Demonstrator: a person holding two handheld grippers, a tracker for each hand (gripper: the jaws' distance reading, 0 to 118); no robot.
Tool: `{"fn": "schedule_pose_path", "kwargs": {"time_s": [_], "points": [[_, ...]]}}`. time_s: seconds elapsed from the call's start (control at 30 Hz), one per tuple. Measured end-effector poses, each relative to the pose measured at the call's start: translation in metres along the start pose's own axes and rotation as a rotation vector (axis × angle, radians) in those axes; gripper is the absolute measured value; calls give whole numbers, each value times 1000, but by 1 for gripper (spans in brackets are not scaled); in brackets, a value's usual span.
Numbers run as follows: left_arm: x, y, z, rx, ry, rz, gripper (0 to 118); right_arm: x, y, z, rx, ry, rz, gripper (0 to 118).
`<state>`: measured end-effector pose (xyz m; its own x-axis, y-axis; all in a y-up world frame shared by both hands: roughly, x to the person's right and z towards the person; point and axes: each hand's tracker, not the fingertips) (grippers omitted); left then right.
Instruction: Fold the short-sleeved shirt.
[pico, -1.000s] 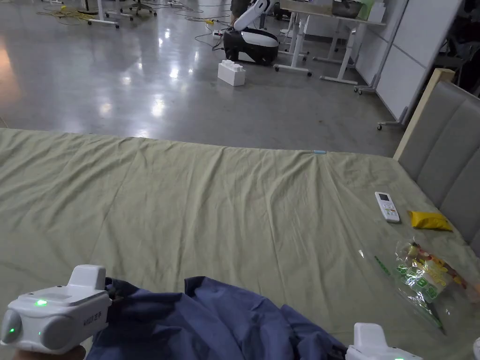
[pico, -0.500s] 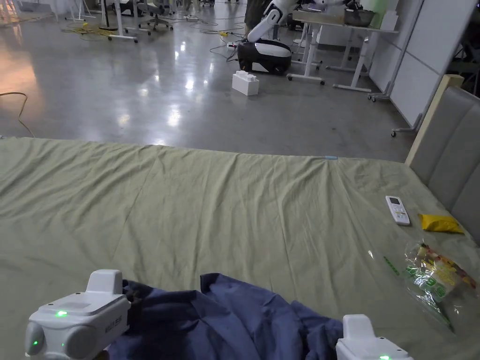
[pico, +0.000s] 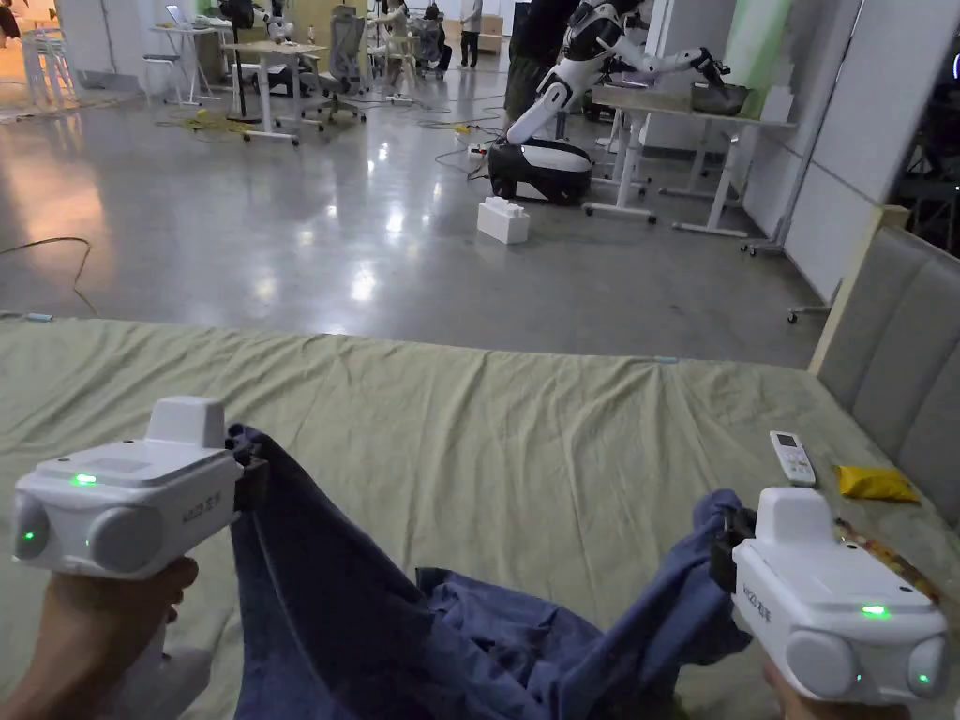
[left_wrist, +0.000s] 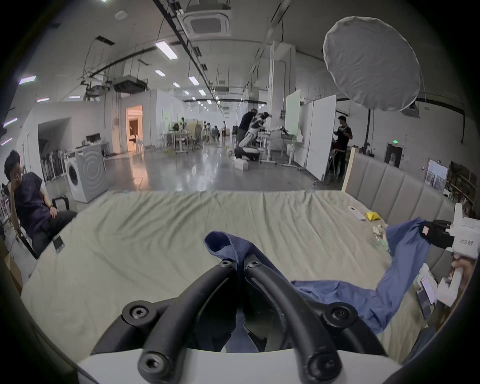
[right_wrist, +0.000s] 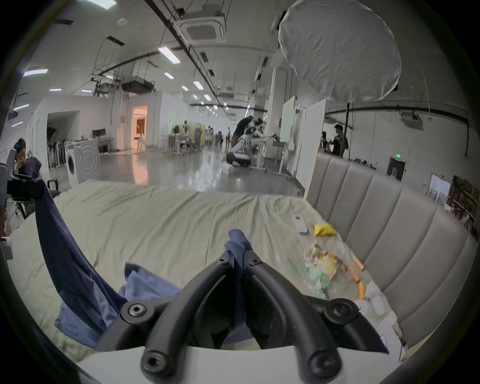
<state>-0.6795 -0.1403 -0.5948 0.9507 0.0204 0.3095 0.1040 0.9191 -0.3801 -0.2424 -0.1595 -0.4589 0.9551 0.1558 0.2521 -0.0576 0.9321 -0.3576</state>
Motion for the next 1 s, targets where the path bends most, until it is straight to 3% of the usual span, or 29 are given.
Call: {"fn": "schedule_pose_path", "kwargs": {"time_s": [0.47,1.0], "points": [[-55,115,70,182,139,7,4,32,129,14,198,-74,-1,6],[-123,166,39,176,257,108,4,47,209,-29,234,-128,-2,6]]}}
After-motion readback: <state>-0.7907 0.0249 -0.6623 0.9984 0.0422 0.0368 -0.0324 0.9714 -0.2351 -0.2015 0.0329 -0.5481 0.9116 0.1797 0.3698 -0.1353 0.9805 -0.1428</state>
